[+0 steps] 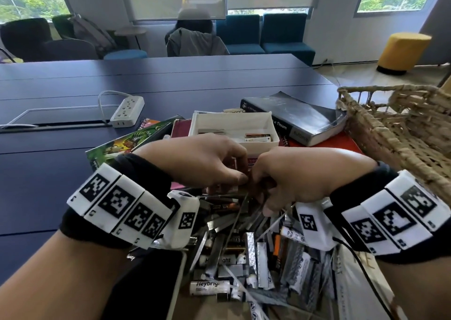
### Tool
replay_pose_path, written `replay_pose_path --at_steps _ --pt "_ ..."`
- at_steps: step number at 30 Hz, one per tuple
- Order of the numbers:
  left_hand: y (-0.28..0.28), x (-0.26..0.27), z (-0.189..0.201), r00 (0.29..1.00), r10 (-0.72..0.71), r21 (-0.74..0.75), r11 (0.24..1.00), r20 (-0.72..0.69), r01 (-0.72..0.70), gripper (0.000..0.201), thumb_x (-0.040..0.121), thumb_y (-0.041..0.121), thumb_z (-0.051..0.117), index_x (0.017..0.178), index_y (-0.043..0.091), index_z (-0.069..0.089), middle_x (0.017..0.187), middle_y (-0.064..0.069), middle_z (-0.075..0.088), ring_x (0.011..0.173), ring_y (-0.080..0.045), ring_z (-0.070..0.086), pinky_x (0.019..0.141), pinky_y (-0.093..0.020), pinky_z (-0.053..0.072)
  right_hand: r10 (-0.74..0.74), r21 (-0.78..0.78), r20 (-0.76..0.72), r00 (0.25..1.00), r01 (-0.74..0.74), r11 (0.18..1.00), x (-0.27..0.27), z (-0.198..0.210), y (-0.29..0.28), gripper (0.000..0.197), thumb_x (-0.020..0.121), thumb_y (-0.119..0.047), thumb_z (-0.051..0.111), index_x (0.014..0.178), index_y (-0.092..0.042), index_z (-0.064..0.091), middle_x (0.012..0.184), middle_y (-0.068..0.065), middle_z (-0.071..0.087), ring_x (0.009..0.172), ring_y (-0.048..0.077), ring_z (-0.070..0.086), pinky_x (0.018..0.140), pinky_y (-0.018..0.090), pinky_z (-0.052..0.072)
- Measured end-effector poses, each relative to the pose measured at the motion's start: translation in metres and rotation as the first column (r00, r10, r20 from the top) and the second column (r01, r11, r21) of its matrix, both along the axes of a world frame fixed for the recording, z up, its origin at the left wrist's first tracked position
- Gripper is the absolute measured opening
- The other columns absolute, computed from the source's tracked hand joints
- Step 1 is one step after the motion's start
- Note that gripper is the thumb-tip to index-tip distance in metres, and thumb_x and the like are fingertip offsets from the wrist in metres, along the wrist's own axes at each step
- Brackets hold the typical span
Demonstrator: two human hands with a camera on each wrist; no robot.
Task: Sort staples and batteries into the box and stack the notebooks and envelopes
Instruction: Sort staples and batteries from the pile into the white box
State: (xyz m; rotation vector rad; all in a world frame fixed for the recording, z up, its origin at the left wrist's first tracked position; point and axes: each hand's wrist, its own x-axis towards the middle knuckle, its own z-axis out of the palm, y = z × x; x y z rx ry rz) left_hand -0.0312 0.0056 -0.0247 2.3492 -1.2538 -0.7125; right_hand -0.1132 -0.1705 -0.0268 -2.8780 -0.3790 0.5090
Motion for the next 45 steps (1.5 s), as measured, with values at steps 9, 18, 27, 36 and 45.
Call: replay_pose_path --at_steps 9,18,27,36,45 --pt "-0.005 -0.002 -0.002 0.994 -0.065 0.006 0.998 -0.084 0.066 0.010 0.096 0.032 0.070 0.103 0.025 0.071 0.090 0.002 0.074 0.082 -0.018 0.071 0.075 -0.036 0.056 -0.034 0.306 0.053 0.998 0.016 0.952 0.000 0.015 -0.023 0.015 0.083 -0.017 0.081 0.076 -0.023 0.070 0.071 -0.003 0.069 0.063 0.009 0.062 0.066 0.033 0.053" --pt "-0.012 -0.013 -0.003 1.000 -0.024 0.063 0.998 -0.014 0.025 0.011 0.092 0.039 0.074 0.097 0.029 0.072 0.081 0.009 0.073 0.068 -0.003 0.066 0.063 -0.021 0.051 -0.166 0.339 0.298 0.940 0.058 0.939 -0.006 0.030 -0.040 0.015 0.078 -0.019 0.080 0.069 -0.021 0.068 0.063 -0.007 0.066 0.057 0.004 0.057 0.059 0.022 0.048" --pt "-0.042 -0.030 -0.006 0.920 -0.067 0.213 0.977 0.387 -0.019 0.034 0.086 0.054 0.073 0.078 0.022 0.070 0.065 0.006 0.065 0.057 -0.009 0.059 0.058 -0.029 0.052 -0.332 0.442 0.463 0.822 0.110 0.890 0.000 0.022 -0.043 0.016 0.083 -0.016 0.073 0.088 -0.029 0.066 0.071 -0.005 0.067 0.060 0.004 0.060 0.056 0.018 0.050" --pt "-0.045 -0.024 -0.014 0.990 0.001 0.055 0.998 0.139 -0.008 0.021 0.087 0.024 0.077 0.070 0.015 0.070 0.059 0.002 0.067 0.045 -0.007 0.055 0.049 -0.020 0.042 -0.393 0.544 0.471 0.790 0.091 0.834 -0.002 0.025 -0.040 0.015 0.084 -0.013 0.071 0.075 -0.025 0.074 0.063 -0.007 0.067 0.054 0.002 0.054 0.052 0.016 0.046" --pt "0.002 0.012 0.003 0.959 0.236 -0.570 0.771 -0.158 -0.284 0.011 0.096 0.016 0.068 0.086 0.010 0.066 0.089 -0.016 0.072 0.058 -0.023 0.059 0.051 -0.028 0.043 -0.522 0.668 0.484 0.702 0.088 0.739 0.007 0.018 -0.036 0.015 0.088 -0.015 0.069 0.081 -0.025 0.078 0.066 -0.008 0.069 0.056 -0.001 0.055 0.054 0.012 0.043"
